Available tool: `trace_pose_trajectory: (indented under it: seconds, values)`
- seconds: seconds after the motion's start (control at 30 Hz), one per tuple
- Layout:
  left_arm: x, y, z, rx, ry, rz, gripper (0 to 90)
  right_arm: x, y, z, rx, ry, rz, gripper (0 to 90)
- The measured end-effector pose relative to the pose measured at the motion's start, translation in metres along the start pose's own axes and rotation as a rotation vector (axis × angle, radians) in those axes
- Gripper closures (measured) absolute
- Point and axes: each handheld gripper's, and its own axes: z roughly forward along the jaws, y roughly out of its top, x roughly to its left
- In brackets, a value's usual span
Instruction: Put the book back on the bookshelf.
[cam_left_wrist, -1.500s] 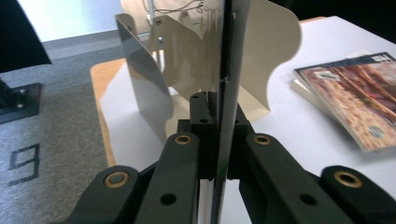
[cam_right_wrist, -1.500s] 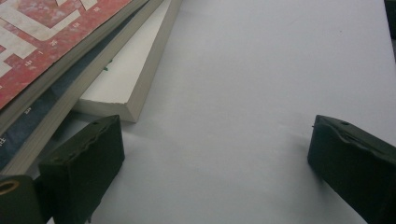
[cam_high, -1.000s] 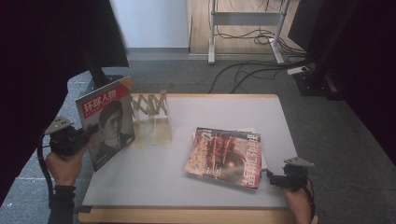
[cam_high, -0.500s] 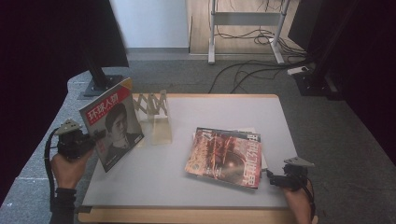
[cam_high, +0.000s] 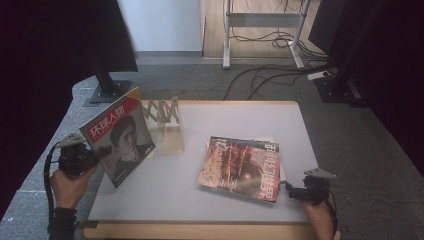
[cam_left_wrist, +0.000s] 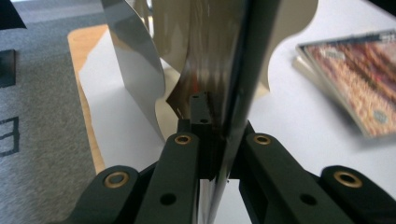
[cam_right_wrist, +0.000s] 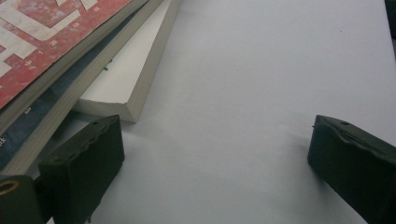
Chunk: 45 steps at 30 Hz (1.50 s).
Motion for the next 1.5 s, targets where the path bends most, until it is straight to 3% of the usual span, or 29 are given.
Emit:
trace_pose_trajectory:
  seconds: [0.33,0.67,0.8,0.87,1.07,1.3,1.5]
  values:
    - [0.002,0.012,0.008,-0.060,0.046,-0.029,87.2,0.000,0.000,0.000,0.000,0.000,0.001,3.2]
    - [-0.003,0.015,0.033,-0.113,0.040,-0.038,87.1,0.000,0.000,0.000,0.000,0.001,0.001,3.2]
    - [-0.009,0.011,0.035,-0.104,0.094,0.001,86.9,0.000,0.000,0.000,0.000,0.001,0.000,3.2]
    - [-0.011,0.008,0.037,-0.106,0.092,0.018,86.9,0.000,0.000,0.000,0.000,0.000,0.000,3.2]
    - [-0.018,0.009,0.044,-0.086,0.143,0.061,86.6,0.000,0.000,0.000,0.000,0.000,0.000,3.2]
    - [-0.018,0.007,0.053,-0.065,0.150,0.045,85.9,0.000,0.000,0.000,0.000,0.001,0.000,3.2]
    - [-0.014,0.005,0.056,-0.087,0.150,0.030,85.7,0.000,0.000,0.000,0.000,0.001,0.000,3.2]
